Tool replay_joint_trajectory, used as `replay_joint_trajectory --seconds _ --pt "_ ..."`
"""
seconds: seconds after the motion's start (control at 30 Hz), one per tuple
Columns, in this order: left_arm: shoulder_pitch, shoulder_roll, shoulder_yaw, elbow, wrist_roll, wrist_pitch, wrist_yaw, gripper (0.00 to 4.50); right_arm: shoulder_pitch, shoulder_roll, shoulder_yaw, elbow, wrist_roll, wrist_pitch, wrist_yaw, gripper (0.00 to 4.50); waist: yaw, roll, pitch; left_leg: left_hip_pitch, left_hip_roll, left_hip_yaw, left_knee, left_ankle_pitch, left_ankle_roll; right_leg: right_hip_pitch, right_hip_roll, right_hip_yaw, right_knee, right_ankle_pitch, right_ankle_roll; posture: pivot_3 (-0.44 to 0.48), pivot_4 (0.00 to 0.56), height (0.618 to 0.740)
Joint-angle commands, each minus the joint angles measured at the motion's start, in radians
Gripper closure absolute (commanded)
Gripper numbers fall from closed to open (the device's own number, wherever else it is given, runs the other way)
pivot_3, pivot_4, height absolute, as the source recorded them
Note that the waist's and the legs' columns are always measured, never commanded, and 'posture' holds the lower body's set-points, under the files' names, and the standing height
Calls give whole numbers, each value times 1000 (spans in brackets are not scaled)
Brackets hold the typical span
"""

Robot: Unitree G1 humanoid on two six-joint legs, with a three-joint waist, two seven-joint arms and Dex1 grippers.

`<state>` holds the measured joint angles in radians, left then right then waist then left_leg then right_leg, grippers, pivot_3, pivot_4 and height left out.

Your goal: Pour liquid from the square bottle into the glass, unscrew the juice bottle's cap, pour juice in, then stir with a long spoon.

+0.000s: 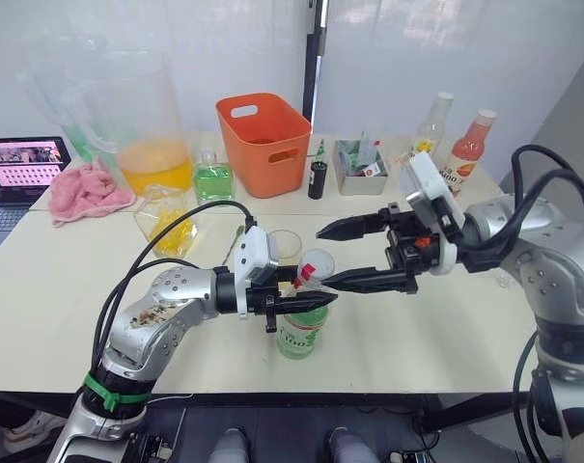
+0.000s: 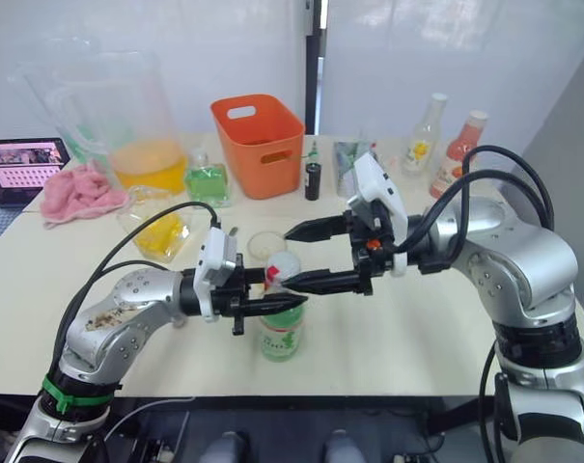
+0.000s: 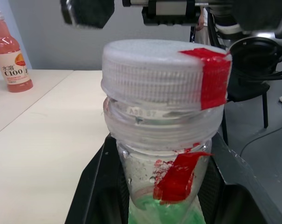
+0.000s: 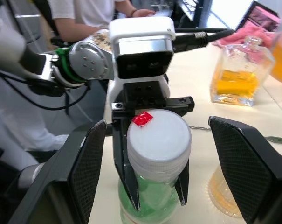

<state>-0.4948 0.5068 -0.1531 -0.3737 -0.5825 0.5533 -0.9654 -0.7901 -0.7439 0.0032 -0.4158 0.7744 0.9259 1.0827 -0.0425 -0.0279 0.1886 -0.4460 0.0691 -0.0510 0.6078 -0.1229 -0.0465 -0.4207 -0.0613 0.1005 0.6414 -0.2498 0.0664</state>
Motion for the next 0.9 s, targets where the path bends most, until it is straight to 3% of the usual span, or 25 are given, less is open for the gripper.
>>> replay_joint_trajectory --seconds 0.03,0.5,0.73,0.9 --pt "-8 -1 -22 29 19 -5 -12 3208 7 5 -26 -52 24 0 -50 792 1 0 0 0 0 0 0 0 0 0 0 0 0 0 0 0 150 738" --pt "-14 -6 -29 37 30 -13 1 3209 5 16 34 -31 8 -34 -66 792 4 0 0 0 0 0 0 0 0 0 0 0 0 0 0 0 150 738" --pt "-6 -5 -25 26 26 -10 11 3209 5 26 41 -15 10 -39 -69 2826 4 0 0 0 0 0 0 0 0 1 0 0 0 0 0 0 150 738" --pt "-4 -4 -24 24 25 -11 14 3209 3 30 45 -1 4 -51 -67 2830 3 0 0 0 0 0 0 0 0 1 0 0 0 0 0 0 150 738"
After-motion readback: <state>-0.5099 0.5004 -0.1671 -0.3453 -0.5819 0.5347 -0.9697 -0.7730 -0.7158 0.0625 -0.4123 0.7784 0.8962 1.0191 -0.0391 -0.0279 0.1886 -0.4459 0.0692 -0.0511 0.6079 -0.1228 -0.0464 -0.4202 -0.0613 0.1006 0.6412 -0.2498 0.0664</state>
